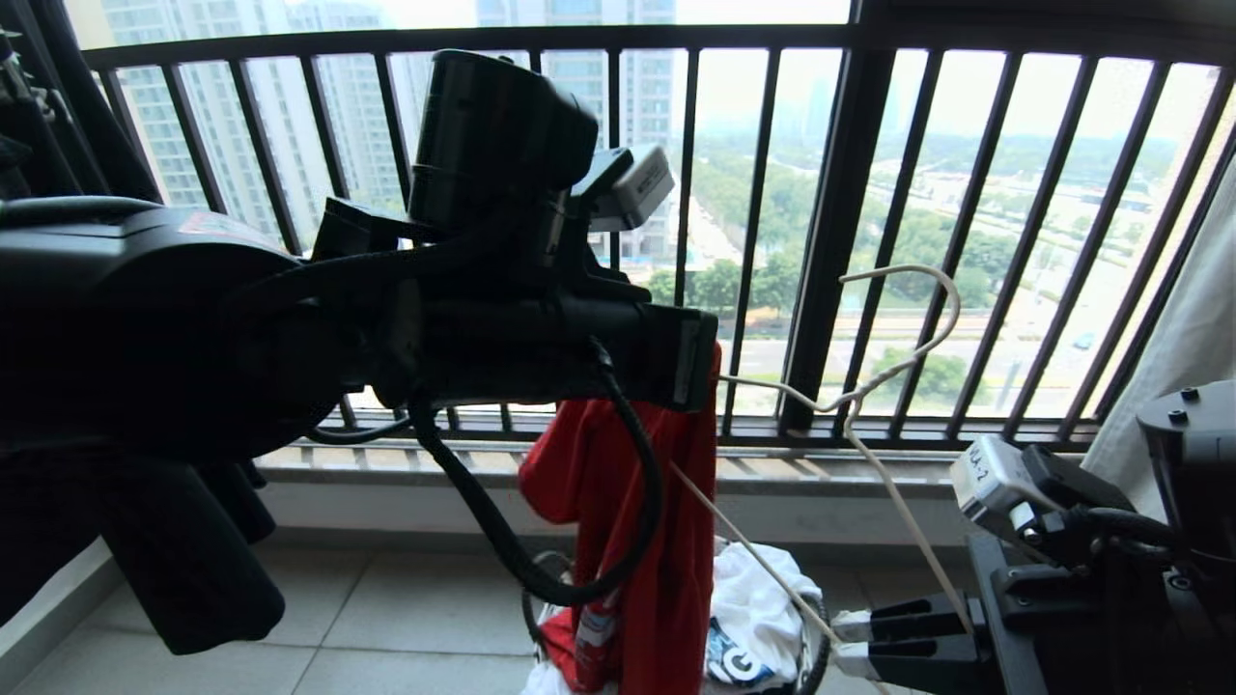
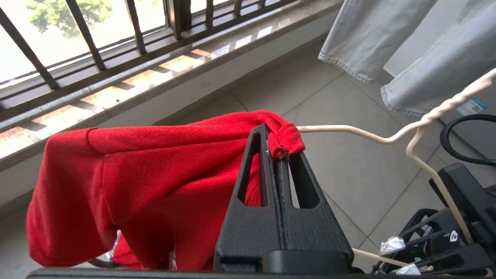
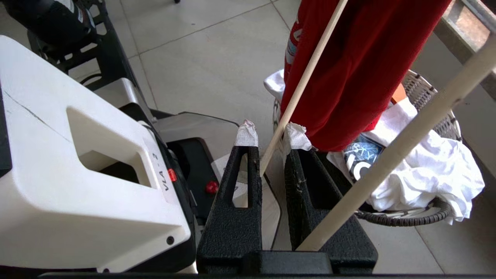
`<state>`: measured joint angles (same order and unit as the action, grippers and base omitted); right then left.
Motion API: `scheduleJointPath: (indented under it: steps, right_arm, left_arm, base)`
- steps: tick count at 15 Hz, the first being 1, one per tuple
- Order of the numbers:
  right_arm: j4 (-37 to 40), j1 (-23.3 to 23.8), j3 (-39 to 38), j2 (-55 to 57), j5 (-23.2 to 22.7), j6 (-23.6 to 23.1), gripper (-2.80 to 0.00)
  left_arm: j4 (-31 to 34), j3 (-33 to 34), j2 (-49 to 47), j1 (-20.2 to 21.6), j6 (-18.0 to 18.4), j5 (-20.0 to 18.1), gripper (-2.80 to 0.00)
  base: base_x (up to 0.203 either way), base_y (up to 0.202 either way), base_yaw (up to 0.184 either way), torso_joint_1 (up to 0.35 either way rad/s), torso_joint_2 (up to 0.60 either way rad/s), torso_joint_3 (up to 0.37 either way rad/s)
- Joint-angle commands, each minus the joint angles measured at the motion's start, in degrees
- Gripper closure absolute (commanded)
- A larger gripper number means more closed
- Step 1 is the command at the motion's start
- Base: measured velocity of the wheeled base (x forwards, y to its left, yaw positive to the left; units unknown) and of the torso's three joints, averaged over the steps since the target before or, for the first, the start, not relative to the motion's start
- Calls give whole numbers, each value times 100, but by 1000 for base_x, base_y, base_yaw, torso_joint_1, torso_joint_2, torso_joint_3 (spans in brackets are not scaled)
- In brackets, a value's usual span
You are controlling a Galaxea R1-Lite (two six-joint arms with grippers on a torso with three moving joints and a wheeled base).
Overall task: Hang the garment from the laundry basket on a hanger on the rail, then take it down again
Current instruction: Hang the clothes on the clothes rack
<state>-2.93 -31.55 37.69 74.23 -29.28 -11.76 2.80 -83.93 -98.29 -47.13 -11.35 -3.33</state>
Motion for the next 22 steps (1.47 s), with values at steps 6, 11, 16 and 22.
scheduleJointPath:
  steps: [6,11,16,22]
  right_arm:
    - [-34,0,-104,92,300,-283,0]
    - [-38,0,-121,92,291,-292,0]
    - [-132,0,-179,145,247,-279,0]
    - [-562,7,-350,262,256,-274,0]
  left_arm:
    - [275,-302,78,-468,-8,-1,0]
    - [283,-299,-6,-724,223,-1,0]
    - [256,-299,-10,-728,423,-36,0]
    - [395,-318,48,-821,640,-441,0]
  base:
    - [0,0,0,0,0,0]
    - [0,0,0,0,0,0]
    - [0,0,0,0,0,0]
    - [0,0,0,0,0,0]
